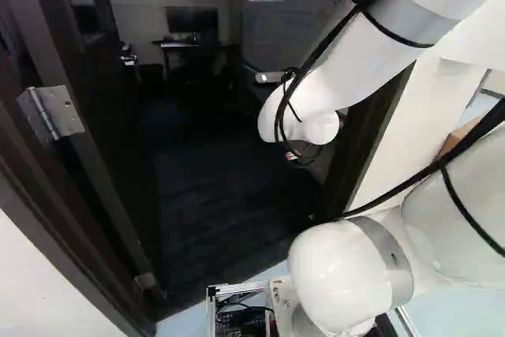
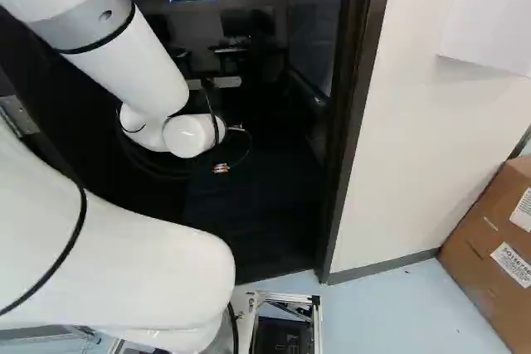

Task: Open the door and move inside

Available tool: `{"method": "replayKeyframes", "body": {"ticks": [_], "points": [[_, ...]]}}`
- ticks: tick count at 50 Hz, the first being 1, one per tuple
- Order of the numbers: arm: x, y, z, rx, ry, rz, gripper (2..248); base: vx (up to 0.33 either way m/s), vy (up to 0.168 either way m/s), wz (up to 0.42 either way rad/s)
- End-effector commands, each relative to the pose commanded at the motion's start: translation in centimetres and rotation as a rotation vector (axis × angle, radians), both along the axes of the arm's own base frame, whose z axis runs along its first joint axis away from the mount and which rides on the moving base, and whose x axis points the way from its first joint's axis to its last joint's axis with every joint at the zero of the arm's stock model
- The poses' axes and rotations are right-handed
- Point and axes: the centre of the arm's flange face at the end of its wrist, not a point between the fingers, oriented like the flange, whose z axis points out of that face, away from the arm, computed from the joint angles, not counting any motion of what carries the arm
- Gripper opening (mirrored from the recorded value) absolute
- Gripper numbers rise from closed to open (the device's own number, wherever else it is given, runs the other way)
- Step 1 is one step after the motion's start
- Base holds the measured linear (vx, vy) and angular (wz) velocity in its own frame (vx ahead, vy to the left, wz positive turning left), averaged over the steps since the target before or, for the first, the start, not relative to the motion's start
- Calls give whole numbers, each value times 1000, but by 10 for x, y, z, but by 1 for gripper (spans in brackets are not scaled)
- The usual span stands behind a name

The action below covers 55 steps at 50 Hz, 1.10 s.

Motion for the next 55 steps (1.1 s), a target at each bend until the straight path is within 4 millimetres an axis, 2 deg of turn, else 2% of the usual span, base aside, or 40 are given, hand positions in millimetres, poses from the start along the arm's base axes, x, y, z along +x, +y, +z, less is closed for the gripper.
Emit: {"method": "replayKeyframes", "body": {"ticks": [55], "points": [[0, 0, 0, 0, 0, 0, 247, 116, 1, -4]]}}
